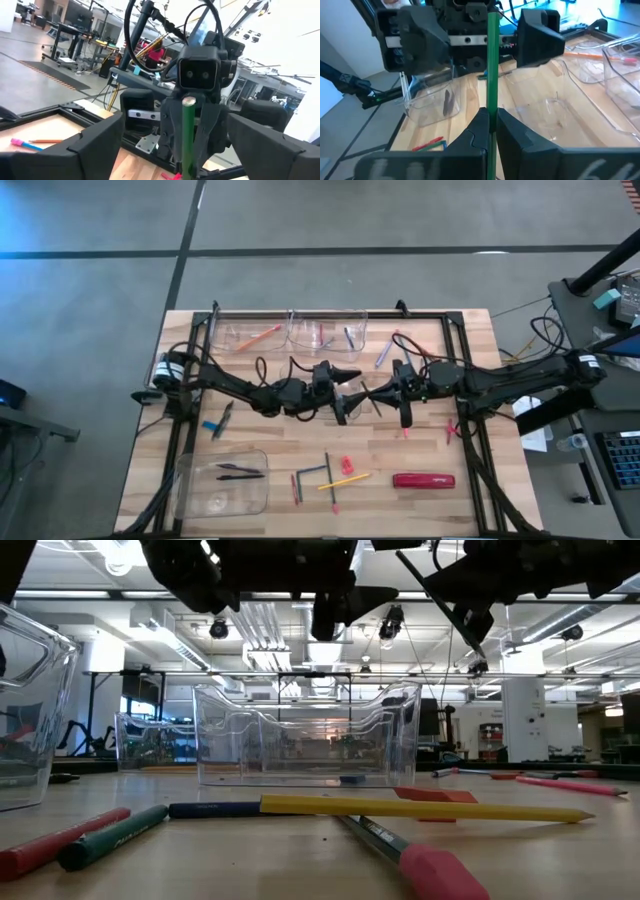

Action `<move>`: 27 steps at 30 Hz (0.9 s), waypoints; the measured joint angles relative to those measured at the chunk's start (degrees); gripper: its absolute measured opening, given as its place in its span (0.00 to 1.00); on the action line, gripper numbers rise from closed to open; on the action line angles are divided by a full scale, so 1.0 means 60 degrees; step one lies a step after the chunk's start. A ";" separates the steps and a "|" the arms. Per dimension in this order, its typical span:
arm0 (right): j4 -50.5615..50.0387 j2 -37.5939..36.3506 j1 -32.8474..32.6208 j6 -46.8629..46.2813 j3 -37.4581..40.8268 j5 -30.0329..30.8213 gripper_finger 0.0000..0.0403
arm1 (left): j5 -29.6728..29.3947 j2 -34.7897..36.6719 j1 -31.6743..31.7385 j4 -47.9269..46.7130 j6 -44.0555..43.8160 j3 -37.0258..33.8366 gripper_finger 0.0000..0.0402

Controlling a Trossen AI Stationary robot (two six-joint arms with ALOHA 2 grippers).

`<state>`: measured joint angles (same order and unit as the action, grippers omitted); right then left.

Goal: Sort crayons/erasers/pens/pencils in bins
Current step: Put the top green pencil into the top left transparent bin

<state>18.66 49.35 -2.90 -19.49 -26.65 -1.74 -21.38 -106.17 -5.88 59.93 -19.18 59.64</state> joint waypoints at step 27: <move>0.0125 0.0189 0.0007 0.0265 0.0000 0.0080 0.07 | 0.0054 0.0000 0.0092 0.0043 0.0044 0.0000 0.04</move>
<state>19.41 50.48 -2.85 -17.90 -26.65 -1.26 -21.06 -106.17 -5.32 60.18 -18.91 59.64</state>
